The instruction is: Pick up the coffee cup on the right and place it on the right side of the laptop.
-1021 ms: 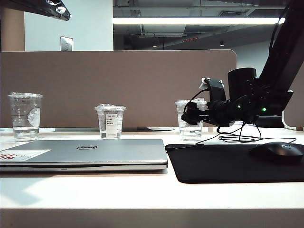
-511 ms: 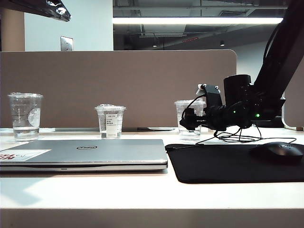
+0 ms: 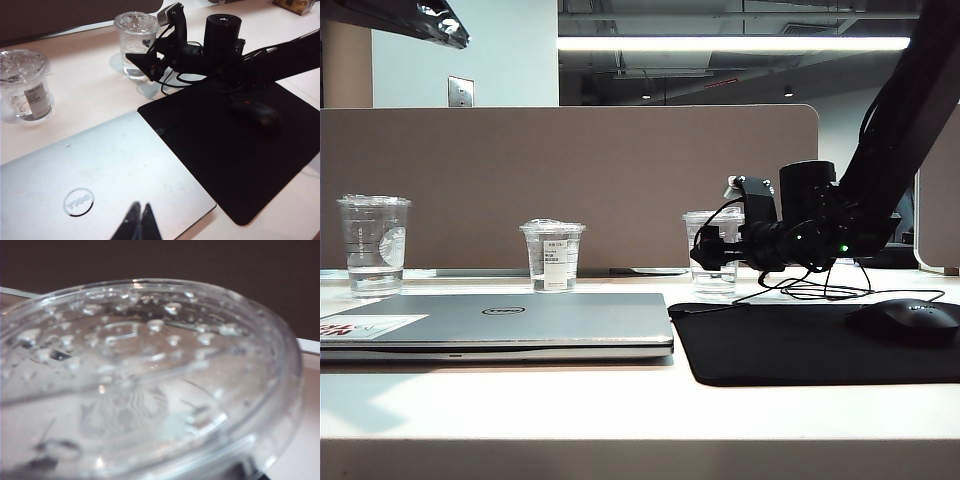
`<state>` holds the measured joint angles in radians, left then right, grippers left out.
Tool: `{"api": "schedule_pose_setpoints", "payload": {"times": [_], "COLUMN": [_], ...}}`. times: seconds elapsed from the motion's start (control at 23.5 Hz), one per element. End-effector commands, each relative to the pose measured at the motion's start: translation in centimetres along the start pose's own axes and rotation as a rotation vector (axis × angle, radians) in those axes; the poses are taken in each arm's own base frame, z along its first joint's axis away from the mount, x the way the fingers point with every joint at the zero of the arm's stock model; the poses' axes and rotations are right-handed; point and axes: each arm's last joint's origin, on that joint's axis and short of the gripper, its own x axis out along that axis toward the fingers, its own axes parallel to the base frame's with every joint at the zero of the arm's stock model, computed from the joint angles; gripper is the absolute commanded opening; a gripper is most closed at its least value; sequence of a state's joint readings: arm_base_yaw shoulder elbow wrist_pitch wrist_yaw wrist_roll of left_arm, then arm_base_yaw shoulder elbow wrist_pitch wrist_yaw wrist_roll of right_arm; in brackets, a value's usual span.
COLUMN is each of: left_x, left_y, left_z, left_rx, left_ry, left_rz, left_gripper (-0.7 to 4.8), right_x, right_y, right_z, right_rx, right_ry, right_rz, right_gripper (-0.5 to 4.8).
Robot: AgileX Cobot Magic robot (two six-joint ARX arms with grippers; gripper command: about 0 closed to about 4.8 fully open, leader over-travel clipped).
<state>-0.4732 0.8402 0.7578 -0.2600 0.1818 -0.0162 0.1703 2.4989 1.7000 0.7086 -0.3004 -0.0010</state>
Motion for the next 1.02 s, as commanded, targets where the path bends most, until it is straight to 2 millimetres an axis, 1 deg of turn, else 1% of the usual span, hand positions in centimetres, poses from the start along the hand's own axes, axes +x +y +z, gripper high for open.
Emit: {"api": "schedule_pose_setpoints", "payload": {"times": [0.04,0.3,0.34,0.43,0.6,0.64,0.81,0.94,1.02], "left_x": [-0.1,-0.1,-0.1,-0.1,-0.1,-0.1,-0.1,-0.1,-0.1], "left_y": [-0.1,-0.1,-0.1,0.0,-0.1,-0.1,-0.1,-0.1,-0.1], "left_z": [0.3,0.2,0.2,0.2,0.2,0.2,0.2,0.2,0.2], "left_rx": [0.004,0.004,0.004,0.004,0.004,0.004,0.004,0.004,0.004], "left_ry": [-0.014,-0.014,-0.014,-0.014,-0.014,-0.014,-0.014,-0.014,-0.014], "left_rz": [-0.006,-0.006,-0.006,-0.006,-0.006,-0.006,-0.006,-0.006,-0.006], "left_gripper": [-0.05,-0.05,-0.05,-0.05,-0.05,-0.05,-0.05,-0.05,-0.05], "right_x": [0.1,0.1,0.1,0.1,0.1,0.1,0.1,0.0,-0.1], "right_y": [0.0,0.1,0.1,0.1,0.0,0.0,0.1,0.2,0.2], "right_z": [0.8,0.9,0.8,0.9,0.9,0.9,1.0,1.6,2.3], "right_rx": [-0.014,-0.014,-0.014,-0.014,-0.014,-0.014,-0.003,-0.007,-0.011], "right_ry": [-0.035,-0.036,-0.035,-0.036,-0.036,-0.037,-0.038,-0.048,-0.062], "right_rz": [-0.034,-0.033,-0.033,-0.033,-0.033,-0.033,-0.022,0.011,0.021], "right_gripper": [4.79,4.76,4.58,4.03,2.43,2.28,2.29,2.29,2.29]}}
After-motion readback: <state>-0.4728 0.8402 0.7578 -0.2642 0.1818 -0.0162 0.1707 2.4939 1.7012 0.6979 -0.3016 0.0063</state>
